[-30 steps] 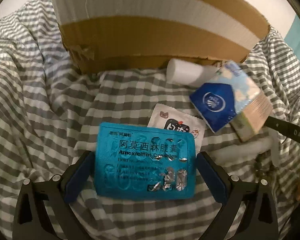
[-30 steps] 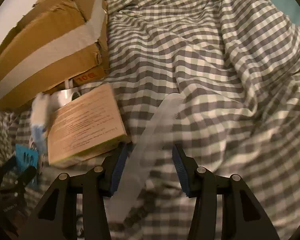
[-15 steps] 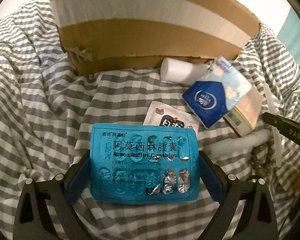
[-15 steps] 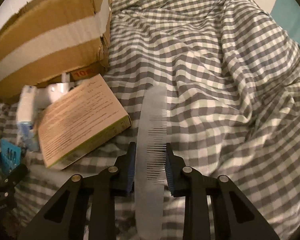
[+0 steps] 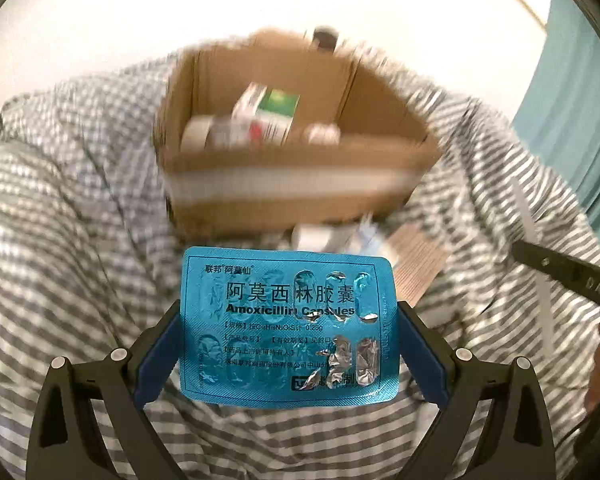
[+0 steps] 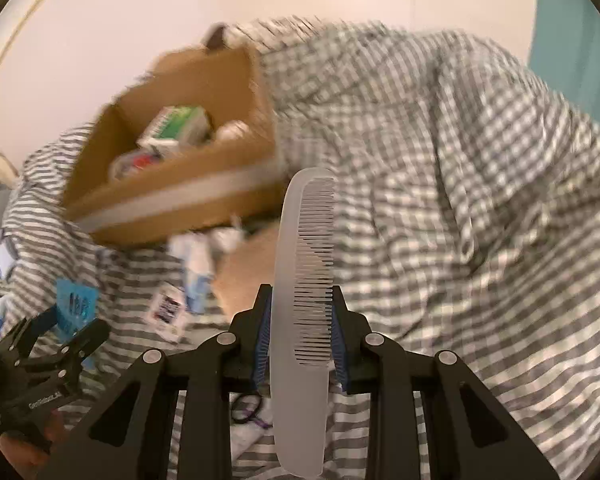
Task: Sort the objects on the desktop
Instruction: 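Carry both items over the cardboard box and release them inside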
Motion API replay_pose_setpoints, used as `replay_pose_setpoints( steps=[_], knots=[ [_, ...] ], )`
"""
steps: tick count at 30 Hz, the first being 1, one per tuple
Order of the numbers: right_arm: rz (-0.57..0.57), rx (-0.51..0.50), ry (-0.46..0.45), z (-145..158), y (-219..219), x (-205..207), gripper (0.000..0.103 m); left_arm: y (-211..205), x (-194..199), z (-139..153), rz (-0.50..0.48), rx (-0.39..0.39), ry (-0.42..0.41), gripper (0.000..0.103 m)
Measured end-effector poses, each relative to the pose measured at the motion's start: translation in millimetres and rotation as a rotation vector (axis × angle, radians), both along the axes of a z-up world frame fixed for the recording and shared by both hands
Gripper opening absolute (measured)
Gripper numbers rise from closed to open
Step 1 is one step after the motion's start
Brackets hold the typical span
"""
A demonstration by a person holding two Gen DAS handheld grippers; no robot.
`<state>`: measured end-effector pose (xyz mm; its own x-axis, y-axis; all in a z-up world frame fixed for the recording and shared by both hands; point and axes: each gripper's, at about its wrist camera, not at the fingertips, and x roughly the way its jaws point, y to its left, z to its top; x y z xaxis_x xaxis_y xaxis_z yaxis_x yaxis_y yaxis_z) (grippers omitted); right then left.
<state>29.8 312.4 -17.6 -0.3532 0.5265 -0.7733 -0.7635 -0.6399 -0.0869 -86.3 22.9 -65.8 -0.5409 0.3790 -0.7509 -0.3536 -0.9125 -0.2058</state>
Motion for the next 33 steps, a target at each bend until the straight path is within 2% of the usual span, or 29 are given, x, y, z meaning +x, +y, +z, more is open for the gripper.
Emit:
replay_pose_setpoints(
  steps=[3,7,12,15,18,25,26,28,30,33],
  knots=[
    [0.072,0.017,0.039,26,-17,-18,0.026,2,-4,30,-0.007,0.023,0.068,0.099],
    [0.158,0.015,0.085,51,-19,-50,0.026,2,-28,69,-0.010,0.050,0.137,0.099],
    [0.230,0.026,0.130,76,-5,-105,0.026,5,-78,94,0.008,0.031,0.197,0.099],
    [0.247,0.029,0.131,80,14,-139,0.026,8,-109,92,0.019,0.018,0.195,0.099],
    [0.250,0.015,0.124,72,37,-165,0.026,12,-145,80,0.038,0.001,0.178,0.099],
    [0.243,-0.014,0.075,43,83,-205,0.028,24,-186,40,0.065,-0.053,0.132,0.100],
    [0.241,-0.014,0.074,43,85,-207,0.031,25,-187,37,0.065,-0.062,0.124,0.101],
    [0.220,0.006,0.086,47,87,-205,0.059,27,-186,35,0.071,-0.082,0.112,0.103],
    [0.223,0.009,0.129,57,83,-195,0.064,26,-178,38,0.077,-0.092,0.121,0.103],
    [0.214,0.018,0.126,70,73,-178,0.064,24,-163,51,0.082,-0.114,0.121,0.103]
  ],
)
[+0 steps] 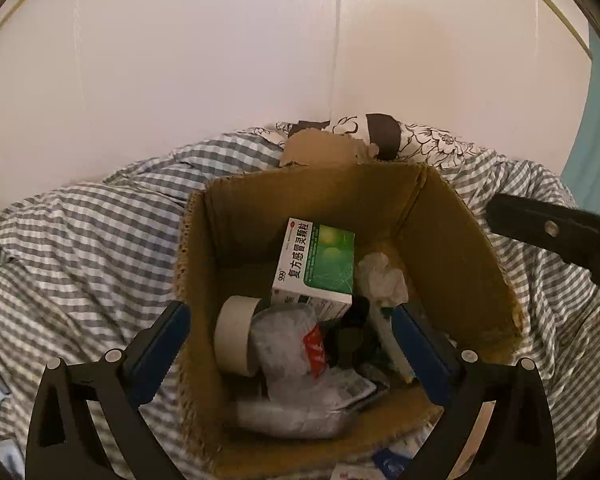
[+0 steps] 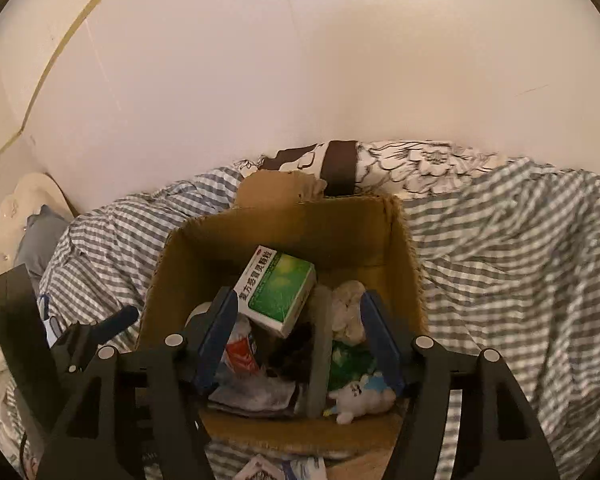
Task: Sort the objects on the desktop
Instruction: 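Carry both items over the cardboard box and release them inside, then grasp the white snack sachet with left tool while right tool grasps bead bracelet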
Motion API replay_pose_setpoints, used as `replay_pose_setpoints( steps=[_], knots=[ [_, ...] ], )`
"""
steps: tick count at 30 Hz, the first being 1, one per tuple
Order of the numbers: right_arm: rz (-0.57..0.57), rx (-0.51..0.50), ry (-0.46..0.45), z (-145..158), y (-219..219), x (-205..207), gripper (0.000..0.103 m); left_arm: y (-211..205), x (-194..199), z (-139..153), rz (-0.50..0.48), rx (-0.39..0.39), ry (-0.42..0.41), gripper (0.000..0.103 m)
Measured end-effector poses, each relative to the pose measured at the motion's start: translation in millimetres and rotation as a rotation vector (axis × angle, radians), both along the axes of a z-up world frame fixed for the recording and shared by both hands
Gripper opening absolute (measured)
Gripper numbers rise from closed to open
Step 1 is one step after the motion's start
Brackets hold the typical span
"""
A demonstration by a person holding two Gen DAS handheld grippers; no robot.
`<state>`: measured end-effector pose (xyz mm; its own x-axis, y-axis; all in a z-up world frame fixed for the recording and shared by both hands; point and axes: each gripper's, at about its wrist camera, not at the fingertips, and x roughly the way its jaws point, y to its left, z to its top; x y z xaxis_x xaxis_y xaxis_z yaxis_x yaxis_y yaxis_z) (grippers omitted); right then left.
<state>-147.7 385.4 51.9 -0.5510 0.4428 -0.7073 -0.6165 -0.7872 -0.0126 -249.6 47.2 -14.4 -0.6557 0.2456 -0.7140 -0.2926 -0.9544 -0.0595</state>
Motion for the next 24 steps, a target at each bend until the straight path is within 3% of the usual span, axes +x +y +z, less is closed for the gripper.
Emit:
replay_pose_setpoints(
  steps=[4,9,14,20,21,22,24],
  knots=[
    [-0.005,0.031,-0.013,14,-22,37,0.064,-7,41,21,-0.012,0.023,0.035,0.103],
    [-0.028,0.057,-0.066,4,-53,100,0.064,-8,88,18,-0.034,0.028,0.025,0.103],
    [-0.082,0.019,-0.109,-39,-68,153,0.064,-7,133,-21,-0.046,0.059,-0.032,0.103],
    [-0.163,-0.063,-0.206,-114,-58,190,0.064,8,156,-102,-0.061,-0.001,-0.151,0.103],
    [-0.210,-0.085,-0.241,-128,-51,195,0.061,10,159,-112,-0.066,-0.016,-0.167,0.103],
    [-0.250,-0.102,-0.272,-140,-44,200,0.049,14,158,-126,-0.073,-0.038,-0.195,0.103],
    [-0.263,-0.163,-0.304,-162,-34,206,0.039,18,158,-140,-0.085,-0.056,-0.220,0.103]
  ],
)
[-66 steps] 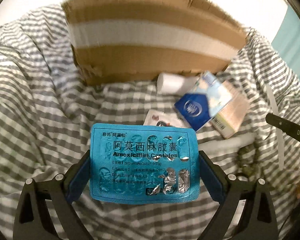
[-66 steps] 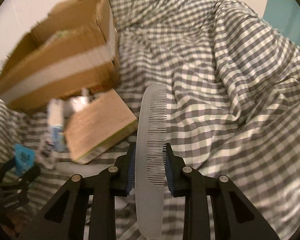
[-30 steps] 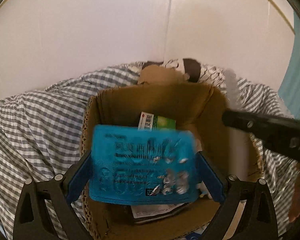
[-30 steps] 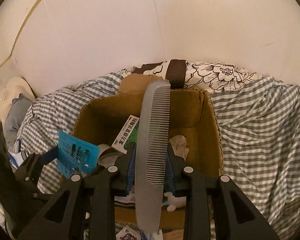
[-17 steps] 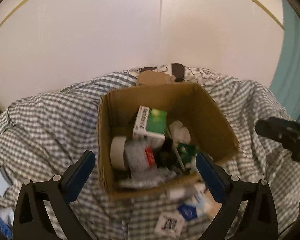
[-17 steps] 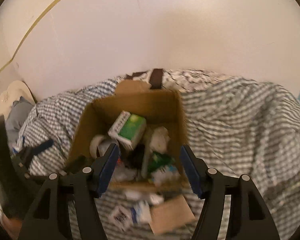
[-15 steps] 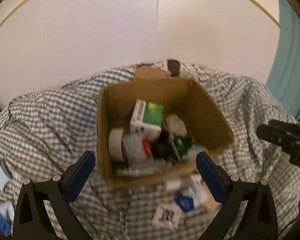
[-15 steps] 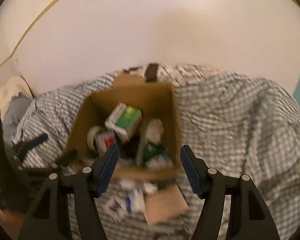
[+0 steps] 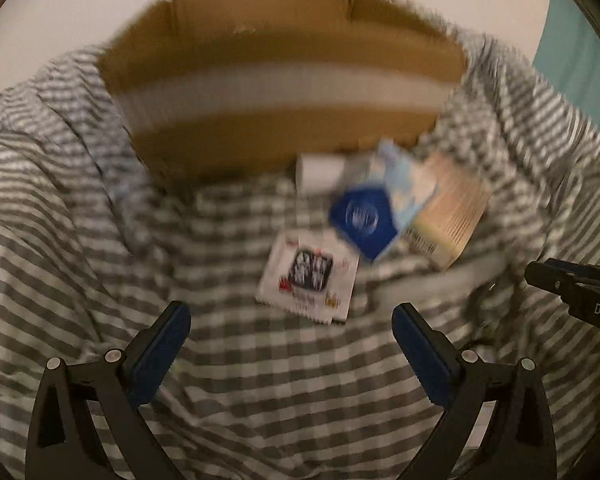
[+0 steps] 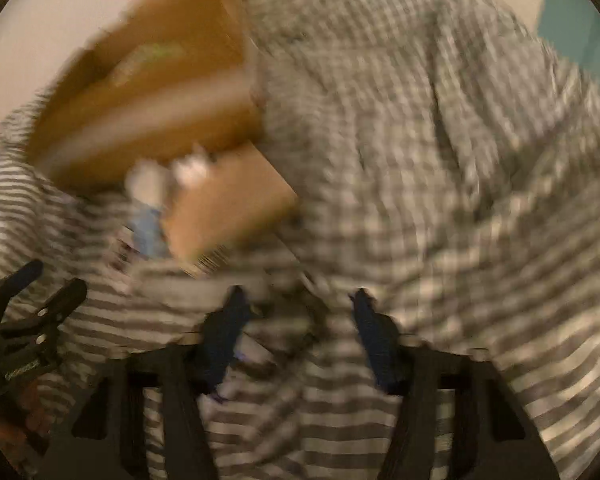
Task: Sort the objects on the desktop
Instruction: 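Grasp the white snack sachet with left tool while right tool grasps bead bracelet, then carry sachet and bracelet into the cardboard box and open both tools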
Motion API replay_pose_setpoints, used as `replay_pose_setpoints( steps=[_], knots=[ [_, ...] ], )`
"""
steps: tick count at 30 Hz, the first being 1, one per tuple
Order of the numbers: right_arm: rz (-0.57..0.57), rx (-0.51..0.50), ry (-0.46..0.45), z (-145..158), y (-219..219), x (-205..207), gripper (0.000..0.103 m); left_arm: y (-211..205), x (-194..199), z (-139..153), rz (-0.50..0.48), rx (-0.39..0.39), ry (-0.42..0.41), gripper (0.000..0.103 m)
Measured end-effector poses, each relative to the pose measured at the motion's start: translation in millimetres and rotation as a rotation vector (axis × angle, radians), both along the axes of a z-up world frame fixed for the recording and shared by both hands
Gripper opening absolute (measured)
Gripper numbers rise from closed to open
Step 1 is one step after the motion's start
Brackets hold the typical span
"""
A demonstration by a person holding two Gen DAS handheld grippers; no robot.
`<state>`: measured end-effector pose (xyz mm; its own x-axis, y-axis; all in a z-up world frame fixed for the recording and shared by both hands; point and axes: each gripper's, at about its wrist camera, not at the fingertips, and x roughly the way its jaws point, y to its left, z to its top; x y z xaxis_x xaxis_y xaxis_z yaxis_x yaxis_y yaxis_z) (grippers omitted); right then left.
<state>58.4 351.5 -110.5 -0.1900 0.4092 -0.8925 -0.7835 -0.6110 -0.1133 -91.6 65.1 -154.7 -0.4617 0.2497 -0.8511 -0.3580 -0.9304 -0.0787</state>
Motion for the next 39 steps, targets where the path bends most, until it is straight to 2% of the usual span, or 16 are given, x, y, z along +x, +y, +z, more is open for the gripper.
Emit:
replay_pose_setpoints(
  steps=[3,11,12,13,14,16,19,21,22,23,26,33,39],
  knots=[
    [-0.001,-0.025,-0.041,-17,9,0,0.038,5,-7,-16,-0.004,-0.002,-0.024,0.103],
    [0.004,-0.054,-0.065,-38,33,-10,0.037,13,-33,-46,0.006,-0.006,-0.063,0.103],
    [0.001,-0.045,-0.063,-38,35,-10,0.035,13,-34,-48,0.003,0.001,-0.063,0.103],
    [-0.006,-0.027,-0.062,-37,35,-9,0.026,12,-35,-49,0.003,0.015,-0.070,0.103],
    [-0.007,-0.015,-0.063,-37,35,-9,0.023,11,-35,-49,0.006,0.022,-0.073,0.101],
    [-0.017,-0.002,-0.061,-35,36,-7,0.015,8,-32,-45,0.005,0.030,-0.057,0.091],
    [-0.024,0.007,-0.038,-27,36,-3,0.013,3,-27,-42,0.001,-0.008,-0.046,0.066],
    [-0.021,0.013,-0.025,-22,35,0,0.013,-3,-25,-39,0.003,-0.011,-0.039,0.046],
    [-0.016,0.013,-0.021,-21,34,1,0.012,-6,-23,-37,0.005,-0.008,-0.039,0.041],
    [-0.013,0.011,-0.013,-18,33,3,0.012,-10,-22,-34,0.010,-0.007,-0.039,0.031],
    [-0.009,0.018,0.013,-7,29,9,0.011,-19,-15,-26,0.014,0.004,-0.036,0.018],
    [0.003,0.052,0.064,19,10,29,0.011,-39,2,8,-0.003,0.051,0.022,0.013],
    [0.028,0.080,0.078,30,-24,19,0.011,-44,6,44,-0.019,0.073,0.092,0.012]
  ],
)
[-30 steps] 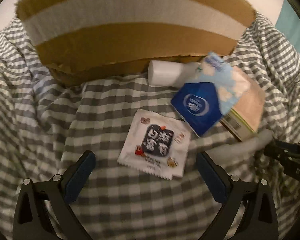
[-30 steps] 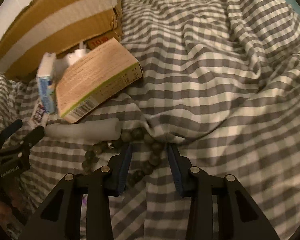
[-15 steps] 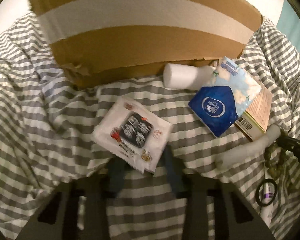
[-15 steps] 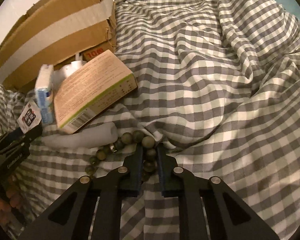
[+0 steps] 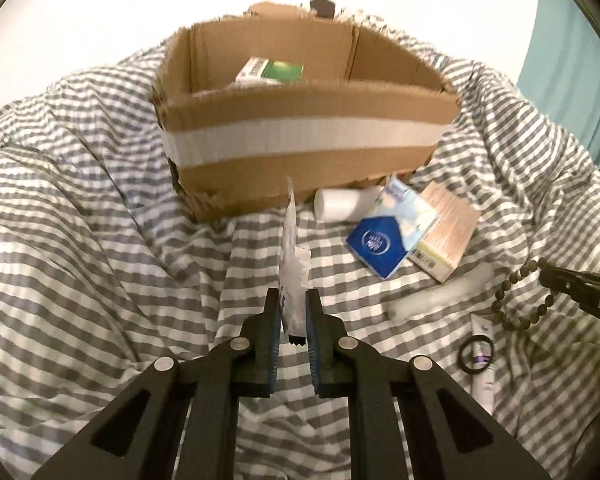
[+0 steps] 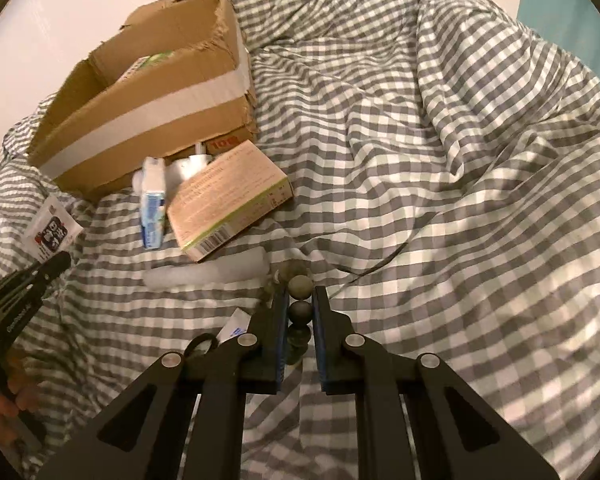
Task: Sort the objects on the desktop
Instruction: 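Carry sachet and bracelet into the cardboard box and open both tools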
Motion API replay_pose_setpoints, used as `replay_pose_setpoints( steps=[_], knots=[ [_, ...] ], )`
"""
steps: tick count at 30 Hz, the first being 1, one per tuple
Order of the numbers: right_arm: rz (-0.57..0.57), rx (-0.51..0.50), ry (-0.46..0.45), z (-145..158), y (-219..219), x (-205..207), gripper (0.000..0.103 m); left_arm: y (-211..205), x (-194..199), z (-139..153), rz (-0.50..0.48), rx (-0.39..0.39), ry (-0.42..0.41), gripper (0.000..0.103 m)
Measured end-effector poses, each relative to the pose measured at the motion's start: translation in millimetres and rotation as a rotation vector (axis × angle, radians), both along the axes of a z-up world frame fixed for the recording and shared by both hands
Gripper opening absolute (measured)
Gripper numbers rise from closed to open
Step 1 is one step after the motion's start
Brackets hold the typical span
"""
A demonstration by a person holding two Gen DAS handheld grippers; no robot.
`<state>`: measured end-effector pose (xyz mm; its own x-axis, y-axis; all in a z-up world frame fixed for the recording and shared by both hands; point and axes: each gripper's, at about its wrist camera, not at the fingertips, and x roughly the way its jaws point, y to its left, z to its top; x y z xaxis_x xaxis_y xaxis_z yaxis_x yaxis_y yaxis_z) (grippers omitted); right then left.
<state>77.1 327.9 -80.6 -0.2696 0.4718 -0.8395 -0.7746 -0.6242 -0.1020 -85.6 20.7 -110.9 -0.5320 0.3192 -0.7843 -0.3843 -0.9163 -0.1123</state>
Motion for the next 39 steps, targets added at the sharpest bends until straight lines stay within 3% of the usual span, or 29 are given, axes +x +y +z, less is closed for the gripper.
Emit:
replay_pose_setpoints(
  steps=[12,15,21,25,32,34,35,36,38,39],
  knots=[
    [0.158,0.126,0.063,82,-37,-39,0.011,-6,7,70,-0.012,0.069,0.114,0.012],
    [0.221,0.094,0.125,108,-36,-60,0.011,-3,-2,89,-0.029,0.095,0.136,0.012],
    [0.317,0.143,0.164,149,-26,-121,0.011,16,-45,113,-0.070,0.081,0.167,0.012],
    [0.351,0.141,0.164,149,-4,-166,0.011,30,-90,115,-0.067,0.064,0.168,0.012],
    [0.366,0.060,0.127,107,46,-223,0.011,48,-155,82,-0.045,-0.004,0.136,0.012],
    [0.336,0.033,0.119,97,57,-231,0.012,51,-164,71,-0.024,-0.014,0.116,0.019],
    [0.324,0.029,0.118,95,60,-232,0.015,52,-165,67,-0.023,-0.015,0.100,0.034],
    [0.325,0.026,0.123,94,62,-230,0.025,52,-166,62,-0.016,-0.022,0.072,0.065],
    [0.328,0.039,0.139,97,60,-223,0.042,50,-162,59,0.012,-0.029,0.050,0.100],
    [0.328,0.050,0.141,100,58,-219,0.051,47,-156,61,0.026,-0.017,0.064,0.100]
  ],
)
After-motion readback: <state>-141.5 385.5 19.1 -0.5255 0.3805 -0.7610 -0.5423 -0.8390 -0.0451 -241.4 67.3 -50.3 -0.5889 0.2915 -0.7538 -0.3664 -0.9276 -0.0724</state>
